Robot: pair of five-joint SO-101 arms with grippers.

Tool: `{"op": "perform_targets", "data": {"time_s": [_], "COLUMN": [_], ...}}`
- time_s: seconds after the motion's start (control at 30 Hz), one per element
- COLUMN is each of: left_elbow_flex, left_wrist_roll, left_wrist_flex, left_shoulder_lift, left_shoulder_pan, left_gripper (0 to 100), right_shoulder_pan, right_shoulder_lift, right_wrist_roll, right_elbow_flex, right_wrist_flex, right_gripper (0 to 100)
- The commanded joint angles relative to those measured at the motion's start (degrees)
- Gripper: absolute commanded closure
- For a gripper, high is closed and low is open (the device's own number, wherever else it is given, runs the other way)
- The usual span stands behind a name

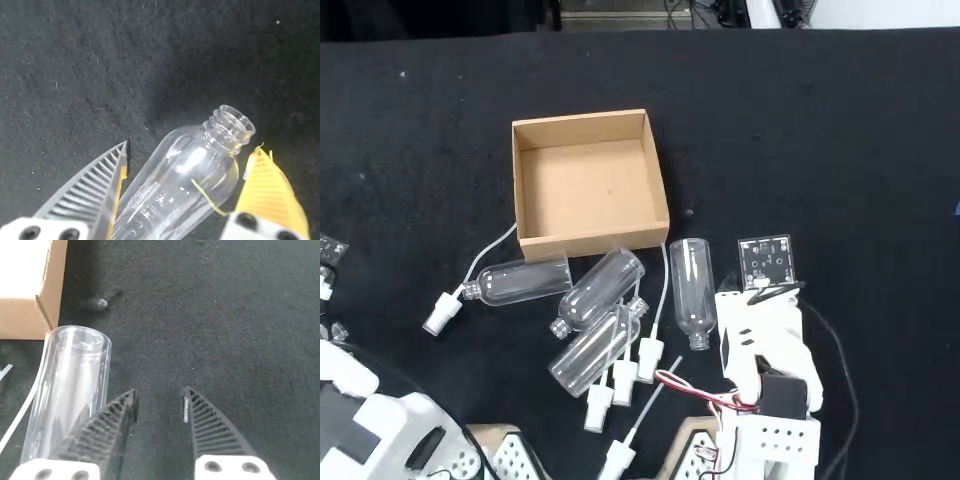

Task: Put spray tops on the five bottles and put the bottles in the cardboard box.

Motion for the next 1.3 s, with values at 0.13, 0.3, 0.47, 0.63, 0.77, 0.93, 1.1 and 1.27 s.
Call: {"op": "perform_targets", "data": {"time_s": [0.13,0.3,0.47,0.63,0.77,0.93,1.1,1.27], "left_elbow_flex": [0.31,0.57,0.57,-2.33,-7.96,-15.43,-16.75,-16.92], "left_wrist_roll": [-12.48,-12.48,-11.87,-6.51,13.71,37.8,50.9,51.6], "left_wrist_flex": [0.44,0.44,0.62,9.41,20.84,35.16,36.48,36.48], "left_shoulder_lift": [-1.41,-1.49,-1.49,-2.73,-6.68,-7.82,-5.1,2.99], "left_shoulder_pan": [-0.31,-0.75,-0.75,1.36,8.31,16.84,18.07,14.46], "left_gripper": [66,86,90,89,89,89,88,76], "right_shoulder_pan": [-0.7,-0.7,-0.7,-0.7,-0.7,-0.7,-0.62,-0.62], "right_shoulder_lift": [-5.76,-5.76,-5.76,-5.76,-5.76,-5.76,-5.76,-5.76], "right_wrist_roll": [0.09,0.09,0.09,0.09,0.09,0.09,0.09,0.09], "right_elbow_flex": [-0.22,-0.22,-0.22,-0.22,-0.22,-0.22,-0.22,-0.22], "right_wrist_flex": [-1.05,-1.14,-1.14,-1.14,-1.14,-1.14,-1.14,-1.14], "right_gripper": [86.3,86.3,86.3,86.2,86.2,86.3,86.4,86.4]}}
